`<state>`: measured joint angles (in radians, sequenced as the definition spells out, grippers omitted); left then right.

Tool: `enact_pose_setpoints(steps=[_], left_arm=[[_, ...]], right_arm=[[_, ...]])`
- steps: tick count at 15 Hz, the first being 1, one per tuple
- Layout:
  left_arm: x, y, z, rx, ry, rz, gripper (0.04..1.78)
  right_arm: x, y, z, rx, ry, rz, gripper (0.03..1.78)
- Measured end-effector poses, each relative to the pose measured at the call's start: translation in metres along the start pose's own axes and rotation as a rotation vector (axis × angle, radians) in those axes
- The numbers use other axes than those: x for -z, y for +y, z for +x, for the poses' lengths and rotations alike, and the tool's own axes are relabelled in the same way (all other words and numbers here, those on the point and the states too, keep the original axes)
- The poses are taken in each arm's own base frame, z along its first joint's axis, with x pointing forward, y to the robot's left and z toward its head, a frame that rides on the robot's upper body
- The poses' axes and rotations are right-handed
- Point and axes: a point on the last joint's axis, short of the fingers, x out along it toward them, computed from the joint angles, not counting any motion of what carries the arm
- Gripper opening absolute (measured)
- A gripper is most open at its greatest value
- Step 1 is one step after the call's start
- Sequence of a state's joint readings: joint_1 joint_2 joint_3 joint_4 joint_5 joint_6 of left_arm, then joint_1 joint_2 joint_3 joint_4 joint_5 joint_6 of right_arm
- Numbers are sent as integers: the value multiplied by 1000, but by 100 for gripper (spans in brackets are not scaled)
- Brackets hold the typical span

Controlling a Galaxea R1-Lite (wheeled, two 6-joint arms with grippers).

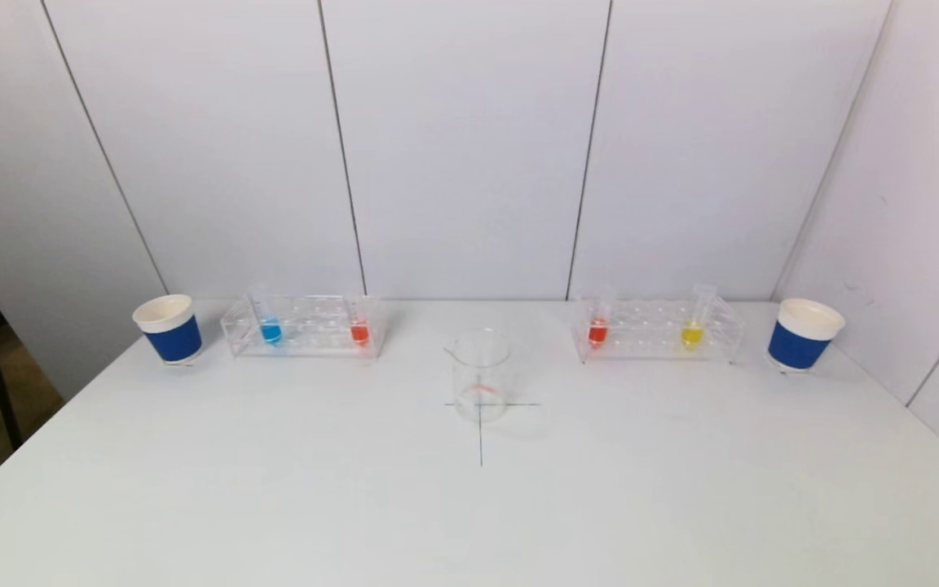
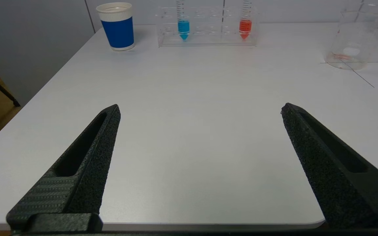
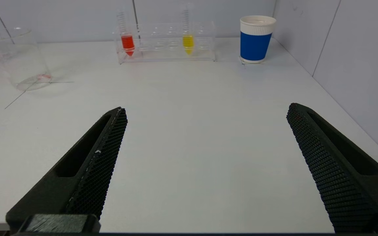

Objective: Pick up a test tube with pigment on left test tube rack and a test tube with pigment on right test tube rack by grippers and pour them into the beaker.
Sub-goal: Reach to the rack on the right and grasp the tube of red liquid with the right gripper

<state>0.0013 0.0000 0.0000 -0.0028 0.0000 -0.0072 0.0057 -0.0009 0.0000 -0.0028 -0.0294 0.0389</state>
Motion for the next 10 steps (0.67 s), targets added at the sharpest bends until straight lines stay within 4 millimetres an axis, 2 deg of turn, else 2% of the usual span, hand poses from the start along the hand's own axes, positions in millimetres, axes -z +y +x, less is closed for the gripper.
enact_pose_setpoints(steps=[10], left_arm=[[0, 0, 0, 0, 0, 0, 172]], right_arm=[[0, 0, 0, 0, 0, -1, 177]])
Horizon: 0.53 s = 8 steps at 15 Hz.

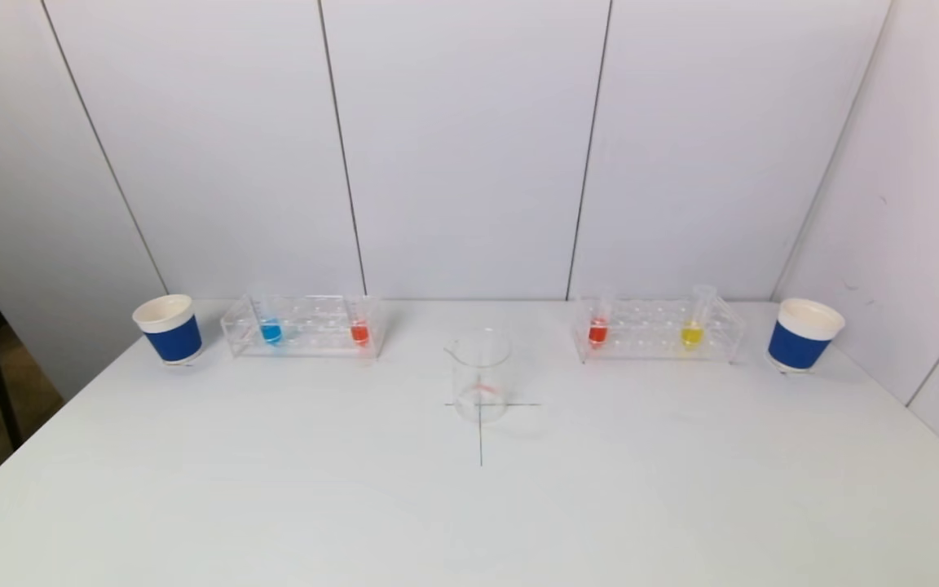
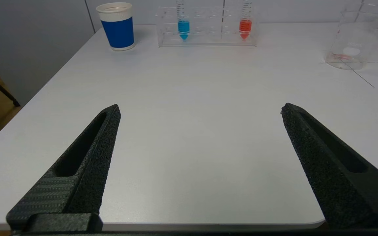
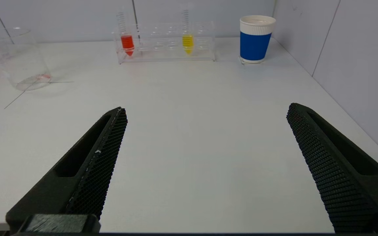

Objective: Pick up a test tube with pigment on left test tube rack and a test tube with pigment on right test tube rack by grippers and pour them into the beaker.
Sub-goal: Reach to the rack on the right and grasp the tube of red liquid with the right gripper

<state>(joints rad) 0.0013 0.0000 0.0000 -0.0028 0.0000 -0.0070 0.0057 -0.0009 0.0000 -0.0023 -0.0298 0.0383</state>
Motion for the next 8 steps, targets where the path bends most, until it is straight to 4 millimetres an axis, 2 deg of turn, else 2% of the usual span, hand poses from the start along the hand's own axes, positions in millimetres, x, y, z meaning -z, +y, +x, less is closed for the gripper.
enact_pose_setpoints(steps=[8], left_arm=[[0, 0, 0, 0, 0, 0, 172]], right_arm=[[0, 0, 0, -1, 0, -8, 177]])
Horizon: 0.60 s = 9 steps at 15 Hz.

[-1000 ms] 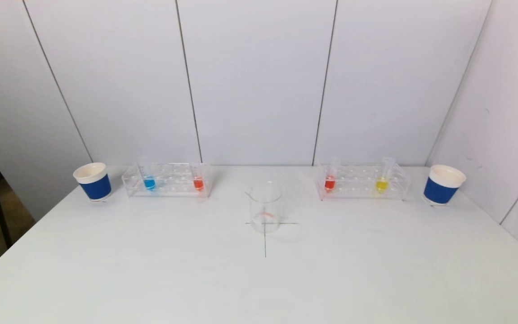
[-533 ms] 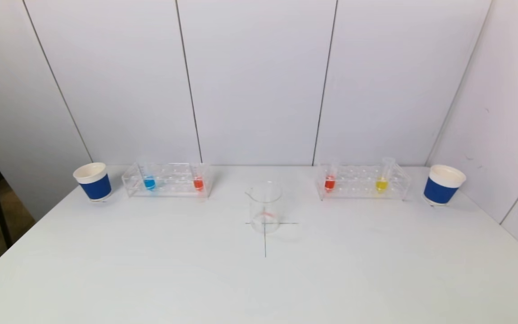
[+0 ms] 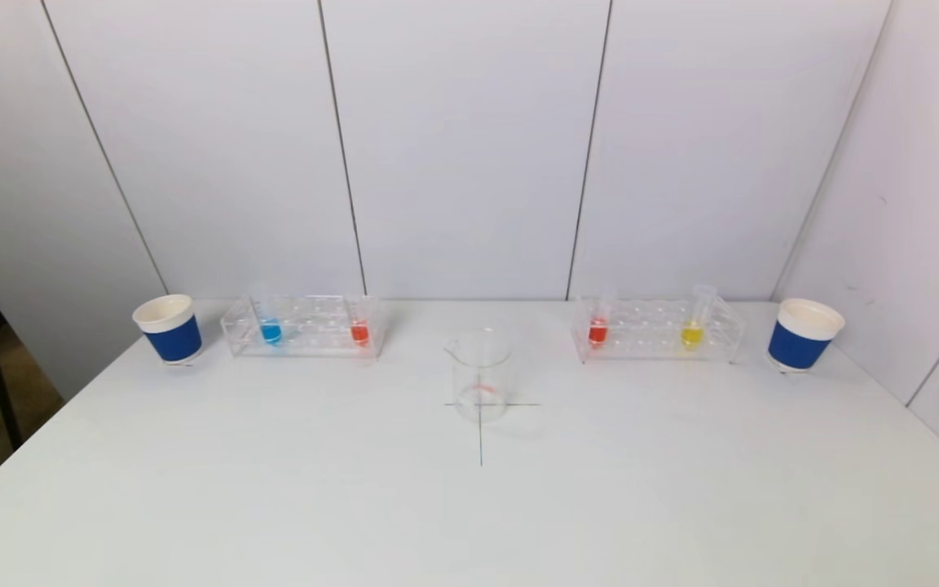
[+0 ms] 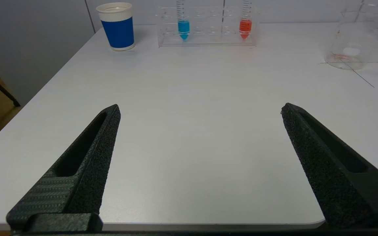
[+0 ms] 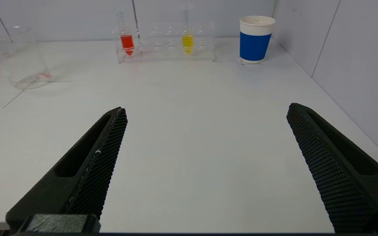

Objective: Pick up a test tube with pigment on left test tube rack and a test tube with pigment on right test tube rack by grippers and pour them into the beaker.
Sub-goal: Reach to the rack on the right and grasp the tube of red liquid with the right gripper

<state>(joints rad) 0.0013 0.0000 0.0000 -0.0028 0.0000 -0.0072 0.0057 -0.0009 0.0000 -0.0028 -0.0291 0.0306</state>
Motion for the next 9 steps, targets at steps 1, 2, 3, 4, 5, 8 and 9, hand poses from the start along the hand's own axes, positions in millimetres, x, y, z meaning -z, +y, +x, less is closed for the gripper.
enact_pose_setpoints(steps=[1, 2, 3, 4, 5, 8, 9], left_arm=[[0, 0, 0, 0, 0, 0, 172], [0, 0, 0, 0, 0, 0, 172], [0, 0, 0, 0, 0, 0, 172], [0, 0, 0, 0, 0, 0, 172], [0, 0, 0, 0, 0, 0, 172], [0, 0, 0, 0, 0, 0, 172], [0, 0, 0, 0, 0, 0, 172]], right_arm=[[0, 0, 0, 0, -1, -2, 177], [0, 0, 0, 0, -1, -5, 177], [0, 0, 0, -2, -1, -6, 177], [0, 0, 0, -3, -2, -10, 177], [0, 0, 0, -6, -3, -13, 177], [-2, 0, 0, -9, -19, -27, 177], [-3, 0, 0, -13, -23, -28, 177]])
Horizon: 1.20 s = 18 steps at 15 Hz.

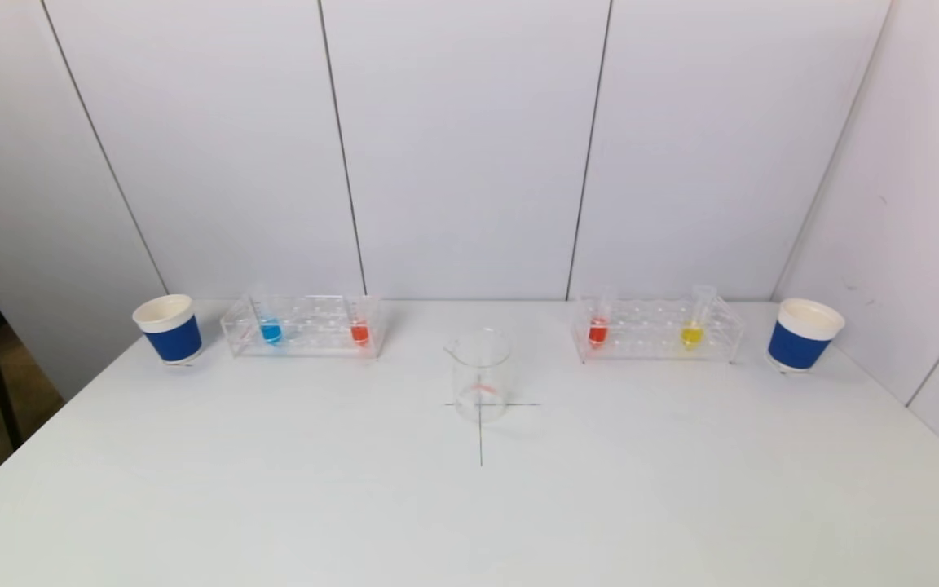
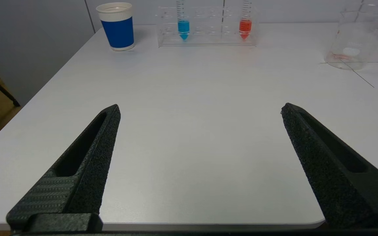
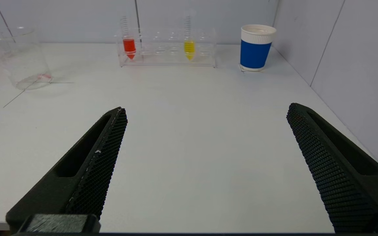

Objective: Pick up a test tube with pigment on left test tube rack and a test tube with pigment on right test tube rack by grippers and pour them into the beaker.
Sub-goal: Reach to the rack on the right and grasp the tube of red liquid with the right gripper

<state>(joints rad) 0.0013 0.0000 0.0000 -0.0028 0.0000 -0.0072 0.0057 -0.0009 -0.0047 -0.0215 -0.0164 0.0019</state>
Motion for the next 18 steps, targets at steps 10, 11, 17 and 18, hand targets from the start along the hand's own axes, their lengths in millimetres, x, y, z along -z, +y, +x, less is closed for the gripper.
enact_pose_setpoints(steps=[10, 11, 17, 18], left_arm=[[0, 0, 0, 0, 0, 0, 172], [0, 0, 0, 0, 0, 0, 172], [0, 0, 0, 0, 0, 0, 172], [0, 0, 0, 0, 0, 0, 172]], right_arm=[[-58, 1, -27, -67, -51, 2, 177], [-67, 1, -29, -71, -53, 1, 177], [-127, 2, -16, -148, -44, 0, 177], [-134, 3, -10, -178, -25, 1, 177]])
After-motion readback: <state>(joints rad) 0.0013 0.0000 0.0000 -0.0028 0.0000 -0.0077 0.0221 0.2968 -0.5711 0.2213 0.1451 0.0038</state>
